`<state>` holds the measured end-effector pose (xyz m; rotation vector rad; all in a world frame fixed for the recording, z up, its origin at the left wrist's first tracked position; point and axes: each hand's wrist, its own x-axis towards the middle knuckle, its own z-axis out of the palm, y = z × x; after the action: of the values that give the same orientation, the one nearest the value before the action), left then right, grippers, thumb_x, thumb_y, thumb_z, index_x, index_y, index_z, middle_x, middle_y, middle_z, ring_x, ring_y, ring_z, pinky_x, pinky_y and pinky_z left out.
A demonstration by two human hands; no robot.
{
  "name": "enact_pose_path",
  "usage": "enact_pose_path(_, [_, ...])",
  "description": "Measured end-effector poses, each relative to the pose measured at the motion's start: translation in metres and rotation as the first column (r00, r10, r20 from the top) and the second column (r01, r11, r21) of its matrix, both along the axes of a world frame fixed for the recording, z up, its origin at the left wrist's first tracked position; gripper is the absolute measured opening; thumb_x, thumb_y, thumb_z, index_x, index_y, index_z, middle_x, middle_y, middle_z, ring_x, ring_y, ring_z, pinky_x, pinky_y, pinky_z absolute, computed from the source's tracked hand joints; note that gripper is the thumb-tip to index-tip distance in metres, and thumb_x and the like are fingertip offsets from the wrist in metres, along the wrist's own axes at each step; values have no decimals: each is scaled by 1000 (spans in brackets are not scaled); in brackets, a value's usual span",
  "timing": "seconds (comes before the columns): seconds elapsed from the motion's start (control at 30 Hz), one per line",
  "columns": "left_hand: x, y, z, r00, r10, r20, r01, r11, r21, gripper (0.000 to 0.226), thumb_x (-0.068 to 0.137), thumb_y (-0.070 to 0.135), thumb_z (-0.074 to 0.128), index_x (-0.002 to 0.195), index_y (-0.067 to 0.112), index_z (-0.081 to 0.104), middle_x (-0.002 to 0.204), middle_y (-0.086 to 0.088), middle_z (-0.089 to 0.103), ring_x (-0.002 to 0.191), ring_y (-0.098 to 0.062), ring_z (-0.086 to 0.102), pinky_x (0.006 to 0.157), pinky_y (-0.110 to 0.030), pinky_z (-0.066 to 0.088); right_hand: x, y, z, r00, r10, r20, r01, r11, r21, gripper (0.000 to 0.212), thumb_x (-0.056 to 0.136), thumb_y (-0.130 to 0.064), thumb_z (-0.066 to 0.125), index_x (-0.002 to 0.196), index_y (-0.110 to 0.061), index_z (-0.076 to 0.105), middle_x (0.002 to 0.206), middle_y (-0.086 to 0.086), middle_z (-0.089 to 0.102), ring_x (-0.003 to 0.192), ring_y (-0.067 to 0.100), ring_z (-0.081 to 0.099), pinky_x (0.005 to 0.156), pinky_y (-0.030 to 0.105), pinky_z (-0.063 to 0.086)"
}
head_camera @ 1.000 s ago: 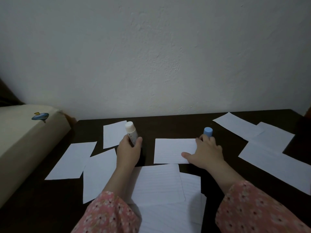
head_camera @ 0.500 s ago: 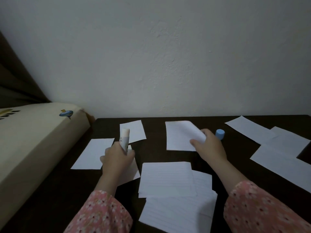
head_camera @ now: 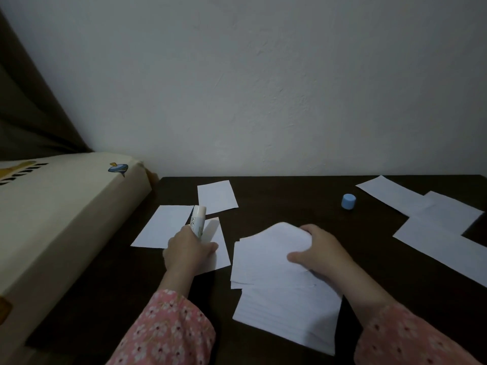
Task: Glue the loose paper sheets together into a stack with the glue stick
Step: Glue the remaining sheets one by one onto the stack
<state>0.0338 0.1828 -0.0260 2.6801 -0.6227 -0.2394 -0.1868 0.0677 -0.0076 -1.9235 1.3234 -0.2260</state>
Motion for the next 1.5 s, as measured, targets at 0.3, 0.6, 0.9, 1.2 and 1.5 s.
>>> enact_pose_path(0.3, [-12,5,0,999,-47,3,48,997,-67,66,77,43,75,129,14,47,123,-9,59,108,-24,60,86,-38,53,-3,8,2,987,17,-158,-19,1000,-9,82,81,-33,74,149,-23,30,150,3,35,130,22,43,88,28,41])
enact_pose_path(0.6, [-9,12,1,990,-94,-109,68,973,-221,65,77,41,76,129,12,47,124,-9,58,111,-25,57,90,-39,51,0,8,15,896,78,-438,-84,996,6,80,80,-39,74,147,-24,33,150,8,23,132,27,35,90,33,45])
enact_pose_path(0.9, [27,23,2,1000,23,-8,-25,971,-238,51,85,39,67,127,13,50,116,-9,60,105,-24,57,83,-39,53,62,4,31,931,198,-308,-282,924,-258,63,83,-45,68,139,-34,44,145,2,35,130,25,38,101,42,42])
enact_pose_path(1.2, [48,20,-4,996,73,-44,-77,991,-109,51,87,43,62,128,16,48,116,-7,59,108,-23,55,91,-43,50,136,17,9,704,600,-380,-701,673,-235,48,95,-28,54,142,-31,44,150,-6,37,137,21,34,115,46,21])
enact_pose_path(1.5, [50,18,-6,998,30,-60,-38,990,-137,53,86,41,64,127,13,48,117,-9,57,108,-24,54,86,-39,53,134,1,-16,842,274,-465,-488,753,-440,53,91,-58,46,129,-22,55,120,0,52,108,19,54,101,44,34])
